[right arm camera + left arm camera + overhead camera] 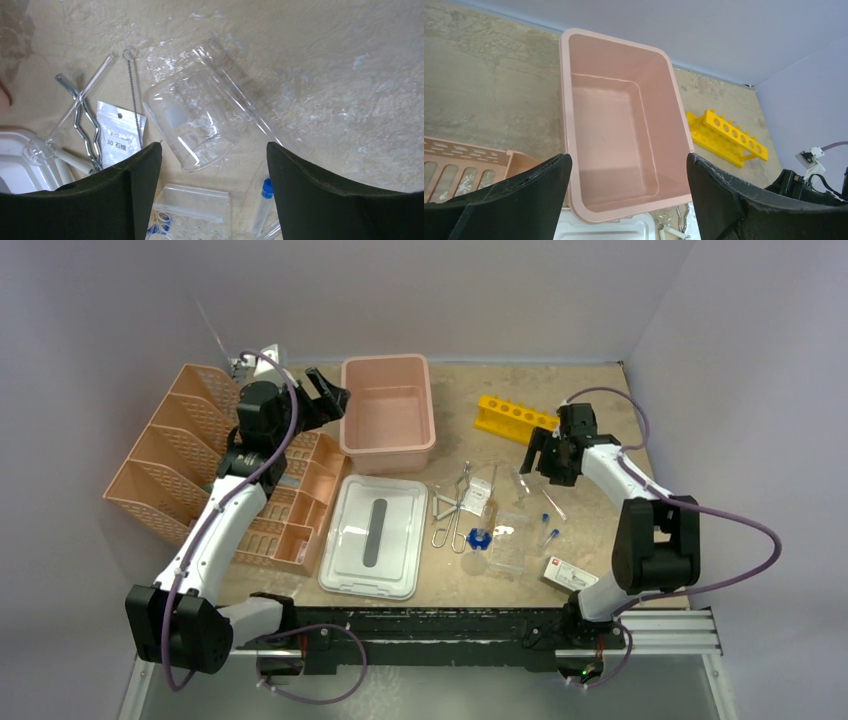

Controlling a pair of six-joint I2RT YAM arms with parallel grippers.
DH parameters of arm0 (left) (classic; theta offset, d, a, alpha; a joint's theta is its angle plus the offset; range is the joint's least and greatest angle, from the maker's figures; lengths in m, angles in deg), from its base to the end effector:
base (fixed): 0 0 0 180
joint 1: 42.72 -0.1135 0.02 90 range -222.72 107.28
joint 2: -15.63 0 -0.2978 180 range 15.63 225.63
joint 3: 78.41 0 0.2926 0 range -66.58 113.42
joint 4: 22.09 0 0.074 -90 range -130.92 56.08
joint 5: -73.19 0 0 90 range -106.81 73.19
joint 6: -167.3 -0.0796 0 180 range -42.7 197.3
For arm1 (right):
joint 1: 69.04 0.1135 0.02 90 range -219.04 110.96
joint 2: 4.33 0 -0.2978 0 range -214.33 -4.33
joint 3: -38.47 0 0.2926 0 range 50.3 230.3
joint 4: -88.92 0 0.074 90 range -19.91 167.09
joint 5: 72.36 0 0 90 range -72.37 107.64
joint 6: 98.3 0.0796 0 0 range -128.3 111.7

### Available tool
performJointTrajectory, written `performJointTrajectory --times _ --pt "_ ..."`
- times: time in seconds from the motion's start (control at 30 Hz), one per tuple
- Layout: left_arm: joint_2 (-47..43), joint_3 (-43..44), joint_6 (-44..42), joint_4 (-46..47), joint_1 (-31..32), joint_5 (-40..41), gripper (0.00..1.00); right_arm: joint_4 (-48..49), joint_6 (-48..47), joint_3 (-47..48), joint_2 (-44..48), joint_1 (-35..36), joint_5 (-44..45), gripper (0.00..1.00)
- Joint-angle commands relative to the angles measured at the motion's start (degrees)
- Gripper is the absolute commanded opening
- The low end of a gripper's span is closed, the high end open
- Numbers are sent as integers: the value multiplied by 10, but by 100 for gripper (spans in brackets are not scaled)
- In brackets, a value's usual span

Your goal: Organize the chemistry lab equipment

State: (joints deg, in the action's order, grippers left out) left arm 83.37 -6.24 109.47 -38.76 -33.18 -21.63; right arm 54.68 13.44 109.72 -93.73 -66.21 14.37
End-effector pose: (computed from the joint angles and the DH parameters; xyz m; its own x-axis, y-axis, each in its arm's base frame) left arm 0.3428 -0.0644 0.3792 -0.3080 -0.4862 -0.8177 0.0970 0.8390 -0.5354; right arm 0.3879 0.0237 0.1986 -0.7661 0.3324 -0.5501 0.2150 0.9391 0.2680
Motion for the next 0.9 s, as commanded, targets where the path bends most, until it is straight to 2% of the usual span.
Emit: performJointTrajectory --times 0.0,0.43,0.57,0.77,0.87 --pt "3 29 7 37 11 -15 84 20 -31 10 1 18 -30 78" --pt "0 30 1 24 21 -19 84 -14 -127 91 -103 60 9 75" --pt "-5 28 1 24 21 -12 84 -17 -134 101 -123 72 12 70" --pt "-16 17 3 36 21 -4 84 -16 -134 110 -127 88 52 57" --pt "-17 13 7 36 21 -4 84 -8 -120 109 -108 89 56 55"
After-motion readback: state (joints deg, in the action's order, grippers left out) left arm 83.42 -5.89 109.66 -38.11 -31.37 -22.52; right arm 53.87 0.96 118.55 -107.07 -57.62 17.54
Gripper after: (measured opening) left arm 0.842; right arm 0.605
